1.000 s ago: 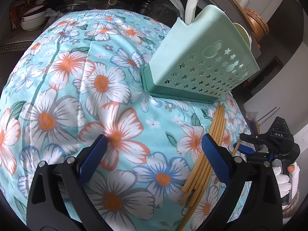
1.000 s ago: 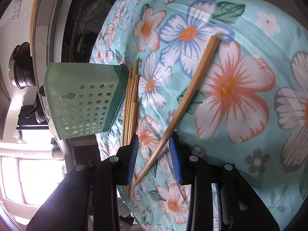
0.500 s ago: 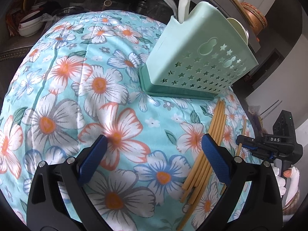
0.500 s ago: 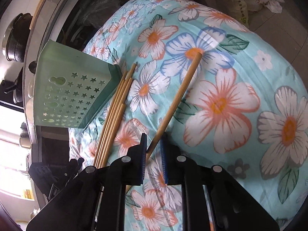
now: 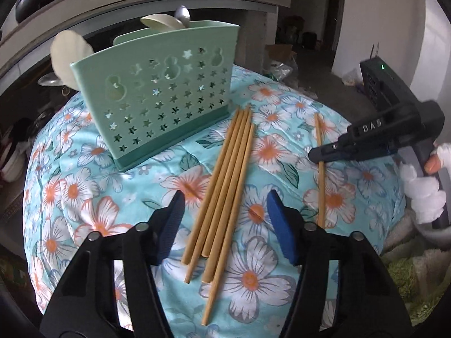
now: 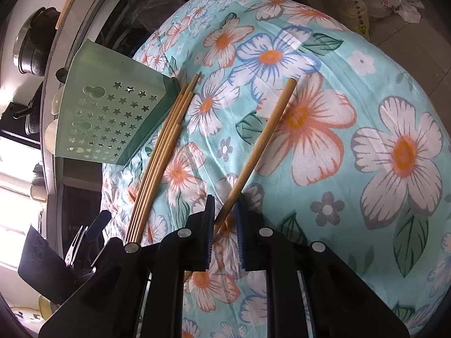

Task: Organize utensils
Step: 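Grasp a second chopstick with the left gripper while the right gripper holds its chopstick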

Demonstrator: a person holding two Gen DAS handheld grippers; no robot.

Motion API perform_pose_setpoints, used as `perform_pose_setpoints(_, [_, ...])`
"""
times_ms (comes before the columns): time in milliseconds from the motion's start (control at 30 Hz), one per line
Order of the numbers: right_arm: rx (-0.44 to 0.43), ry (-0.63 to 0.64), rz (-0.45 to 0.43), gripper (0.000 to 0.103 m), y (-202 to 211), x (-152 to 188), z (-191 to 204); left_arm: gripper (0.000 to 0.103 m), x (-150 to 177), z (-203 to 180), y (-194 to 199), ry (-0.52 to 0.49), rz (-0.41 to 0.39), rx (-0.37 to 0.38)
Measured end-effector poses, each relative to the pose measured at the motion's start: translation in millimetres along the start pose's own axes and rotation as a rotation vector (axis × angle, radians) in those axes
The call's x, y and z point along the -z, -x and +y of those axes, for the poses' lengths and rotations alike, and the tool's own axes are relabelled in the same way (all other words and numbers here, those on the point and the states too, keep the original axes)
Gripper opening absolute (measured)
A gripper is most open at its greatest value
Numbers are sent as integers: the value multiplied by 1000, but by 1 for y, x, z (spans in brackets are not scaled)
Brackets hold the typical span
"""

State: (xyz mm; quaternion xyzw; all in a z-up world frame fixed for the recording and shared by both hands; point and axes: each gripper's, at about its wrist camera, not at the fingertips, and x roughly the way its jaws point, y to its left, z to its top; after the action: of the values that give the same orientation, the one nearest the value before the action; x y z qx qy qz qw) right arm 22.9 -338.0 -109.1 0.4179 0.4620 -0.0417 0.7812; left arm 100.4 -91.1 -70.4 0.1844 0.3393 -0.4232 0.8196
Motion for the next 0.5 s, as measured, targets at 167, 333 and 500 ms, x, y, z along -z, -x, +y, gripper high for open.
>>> perform_pose_setpoints(167, [-8,-4,0,14,-1,-3,0,26,3,-18,-11,-146,14,-67])
perform_pose_setpoints(333, [-11,-7,-1,14,0,-3,0,9,8,-36,-25,-296,39,-122])
perform_pose_setpoints(500, [-9,-10,-4,14,0,-3,0,8,12,-46,-33,-387,45,-165])
